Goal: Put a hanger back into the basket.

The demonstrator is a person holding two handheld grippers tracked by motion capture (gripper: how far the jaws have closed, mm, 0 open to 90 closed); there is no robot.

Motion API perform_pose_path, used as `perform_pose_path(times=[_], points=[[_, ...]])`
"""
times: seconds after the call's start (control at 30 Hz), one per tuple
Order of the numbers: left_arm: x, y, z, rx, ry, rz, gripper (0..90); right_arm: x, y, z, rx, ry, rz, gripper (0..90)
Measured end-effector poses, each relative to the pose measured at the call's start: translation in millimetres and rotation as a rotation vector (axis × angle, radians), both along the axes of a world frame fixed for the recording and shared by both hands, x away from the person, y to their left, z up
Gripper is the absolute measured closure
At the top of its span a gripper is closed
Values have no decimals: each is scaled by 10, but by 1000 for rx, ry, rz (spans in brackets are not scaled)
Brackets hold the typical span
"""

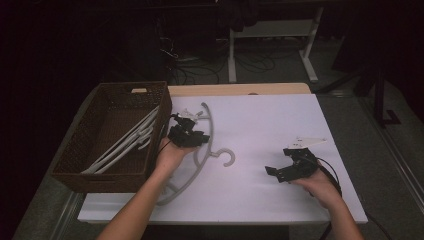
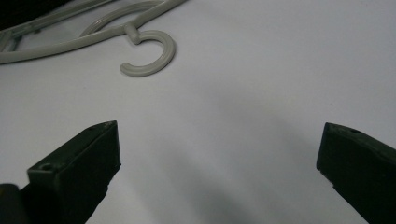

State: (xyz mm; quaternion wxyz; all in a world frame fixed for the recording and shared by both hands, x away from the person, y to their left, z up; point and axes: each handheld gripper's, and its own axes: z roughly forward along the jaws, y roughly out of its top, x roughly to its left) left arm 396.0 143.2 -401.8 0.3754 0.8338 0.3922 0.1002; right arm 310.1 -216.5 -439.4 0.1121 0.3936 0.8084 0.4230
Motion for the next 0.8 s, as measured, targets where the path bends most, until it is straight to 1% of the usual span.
perform_pose_path(times=[0.03, 0.13, 0.23, 0.3, 0.4, 0.43, 0.5, 0.53, 0.57, 0.63, 0.7, 0.73, 0.8], points=[[44, -4, -43, -2, 5, 13, 700, 0, 0, 0, 1, 0, 0, 0], [141, -12, -127, 1, 20, 29, 785, 2, 2, -3, 1, 1, 2, 0], [240, -33, -213, 25, 18, 40, 865, 6, 3, -7, -1, 1, 3, 0], [322, -59, -274, 53, 15, 47, 895, 8, 4, -10, -1, 1, 5, 0], [427, -94, -348, 81, 13, 52, 899, 11, 12, -14, -5, 3, 7, 0], [470, -118, -380, 102, 10, 58, 900, 10, 17, -16, -7, 2, 9, 0], [527, -142, -417, 114, 18, 55, 900, 8, 22, -15, -9, 4, 10, 0], [553, -163, -437, 123, 14, 60, 900, 8, 22, -14, -8, 3, 8, 0], [568, -173, -447, 124, 15, 57, 900, 4, 20, -8, -4, 0, 9, 0], [595, -207, -469, 111, 25, 55, 900, -2, 13, -4, -3, -2, 6, 0], [615, -245, -494, 121, 32, 51, 900, -1, 3, -5, -1, 1, 0, 0], [619, -256, -495, 122, 25, 56, 900, 1, 3, -4, -1, 1, -2, 0], [636, -263, -490, 126, 29, 58, 900, -1, 7, 5, 6, -5, -5, 0]])
